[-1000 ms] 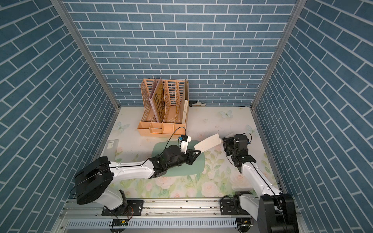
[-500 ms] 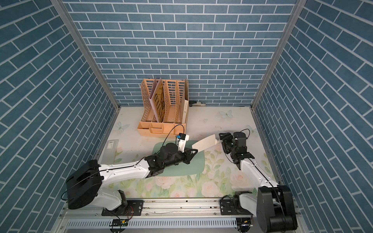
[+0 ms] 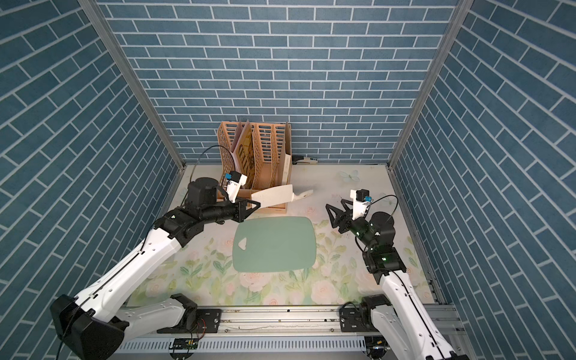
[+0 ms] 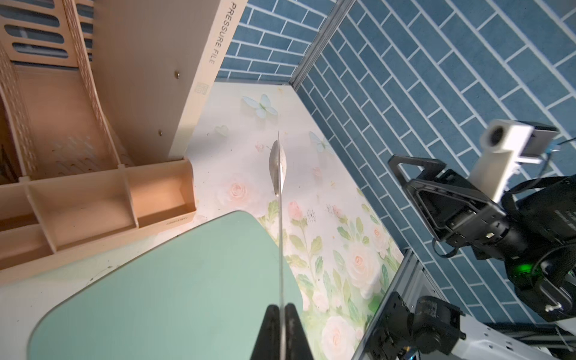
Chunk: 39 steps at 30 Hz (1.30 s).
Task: Align the knife with the edge of the cutting board
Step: Pick up the knife at the corner of the board.
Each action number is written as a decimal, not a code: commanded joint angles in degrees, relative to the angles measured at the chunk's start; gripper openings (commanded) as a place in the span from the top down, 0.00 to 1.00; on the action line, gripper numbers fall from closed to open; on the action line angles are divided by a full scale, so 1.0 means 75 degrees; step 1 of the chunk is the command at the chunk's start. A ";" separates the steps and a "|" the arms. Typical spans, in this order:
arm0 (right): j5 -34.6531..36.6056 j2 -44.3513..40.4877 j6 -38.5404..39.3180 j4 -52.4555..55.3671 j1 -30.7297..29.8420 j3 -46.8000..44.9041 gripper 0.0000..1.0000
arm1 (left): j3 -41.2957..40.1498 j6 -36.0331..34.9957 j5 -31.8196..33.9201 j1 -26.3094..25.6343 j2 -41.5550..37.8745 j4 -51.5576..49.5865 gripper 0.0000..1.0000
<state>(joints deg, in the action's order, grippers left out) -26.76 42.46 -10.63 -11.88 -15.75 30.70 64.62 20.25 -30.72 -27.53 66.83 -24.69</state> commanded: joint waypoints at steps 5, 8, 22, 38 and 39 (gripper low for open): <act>0.0316 0.0103 0.5483 0.1436 -0.2133 0.0140 0.23 | 0.0156 -0.1016 -0.1763 0.0122 0.0211 -0.1740 1.00; 0.0467 0.0365 0.6828 0.2520 -0.2465 0.0432 0.23 | 0.0041 -0.0930 -0.2062 0.0122 -0.0014 -0.1606 1.00; 0.0832 0.0943 0.7677 0.2997 -0.2877 0.0268 0.38 | -0.0132 -0.0515 -0.2934 0.0123 -0.0127 -0.1233 1.00; 0.1412 0.1030 0.7582 0.2506 -0.3099 0.0126 0.65 | -0.0225 -0.0339 -0.3159 0.0125 -0.0118 -0.1081 1.00; 0.1401 0.1034 0.7560 0.2480 -0.3109 0.0141 0.67 | -0.0225 -0.0336 -0.3167 0.0126 -0.0123 -0.1082 1.00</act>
<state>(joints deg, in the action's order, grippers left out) -16.73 50.04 45.93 8.23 -38.57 32.25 63.22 17.65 -51.83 -26.85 67.13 -35.42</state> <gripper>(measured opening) 0.340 0.056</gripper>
